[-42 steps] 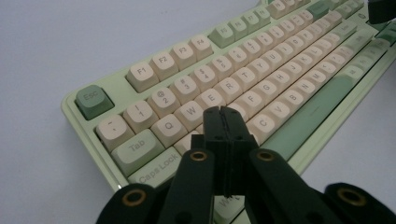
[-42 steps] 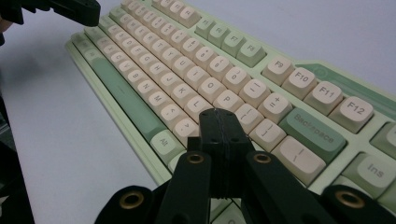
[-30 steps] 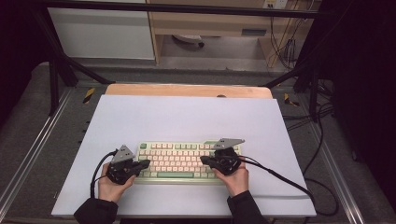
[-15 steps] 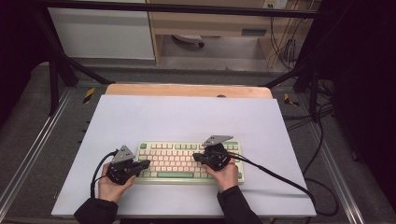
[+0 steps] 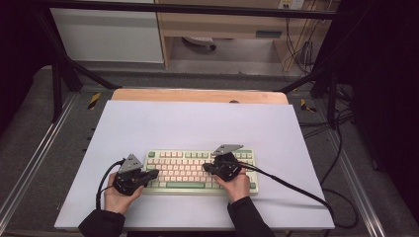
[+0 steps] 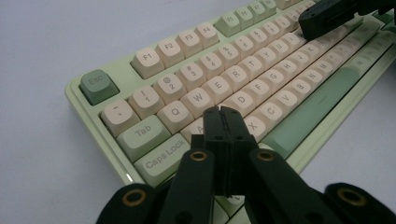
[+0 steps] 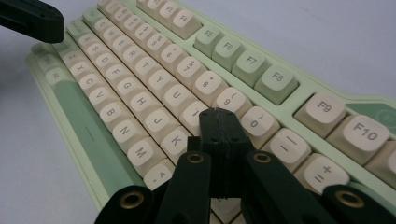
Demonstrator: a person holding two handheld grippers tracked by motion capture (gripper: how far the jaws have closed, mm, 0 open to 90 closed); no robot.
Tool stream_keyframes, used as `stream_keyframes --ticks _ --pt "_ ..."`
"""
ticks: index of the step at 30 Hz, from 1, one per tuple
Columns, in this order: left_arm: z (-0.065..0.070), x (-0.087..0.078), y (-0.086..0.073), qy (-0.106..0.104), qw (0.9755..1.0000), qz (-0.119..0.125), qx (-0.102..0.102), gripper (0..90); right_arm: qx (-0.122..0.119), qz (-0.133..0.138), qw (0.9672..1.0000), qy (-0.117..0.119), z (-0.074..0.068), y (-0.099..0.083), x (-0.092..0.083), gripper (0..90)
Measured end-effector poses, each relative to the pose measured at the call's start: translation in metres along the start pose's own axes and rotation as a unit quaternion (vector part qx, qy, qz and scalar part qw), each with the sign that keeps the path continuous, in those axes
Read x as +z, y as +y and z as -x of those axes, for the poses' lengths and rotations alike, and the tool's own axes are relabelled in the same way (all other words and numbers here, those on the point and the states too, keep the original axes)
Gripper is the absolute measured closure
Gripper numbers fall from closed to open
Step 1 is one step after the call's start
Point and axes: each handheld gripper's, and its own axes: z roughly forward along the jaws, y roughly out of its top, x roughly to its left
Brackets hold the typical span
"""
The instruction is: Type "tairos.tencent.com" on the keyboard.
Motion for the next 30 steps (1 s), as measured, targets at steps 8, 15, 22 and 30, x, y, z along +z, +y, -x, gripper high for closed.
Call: stream_keyframes --ticks 8,15,22,30 --pt "0.000 0.000 0.000 0.000 1.0000 0.001 0.000 90.0 -0.005 0.004 1.0000 0.000 -0.002 0.002 -0.006 90.0" --pt "0.000 -0.001 0.000 -0.001 1.0000 0.002 -0.001 90.0 -0.012 0.003 0.9999 -0.004 -0.003 0.004 -0.021 90.0" --pt "0.001 0.000 0.001 0.000 1.0000 0.001 0.000 90.0 -0.013 0.005 0.9999 0.001 0.000 0.001 -0.033 90.0" --pt "0.003 0.002 0.002 0.001 1.0000 0.000 0.002 90.0 -0.008 0.006 1.0000 0.000 0.003 -0.008 -0.043 90.0"
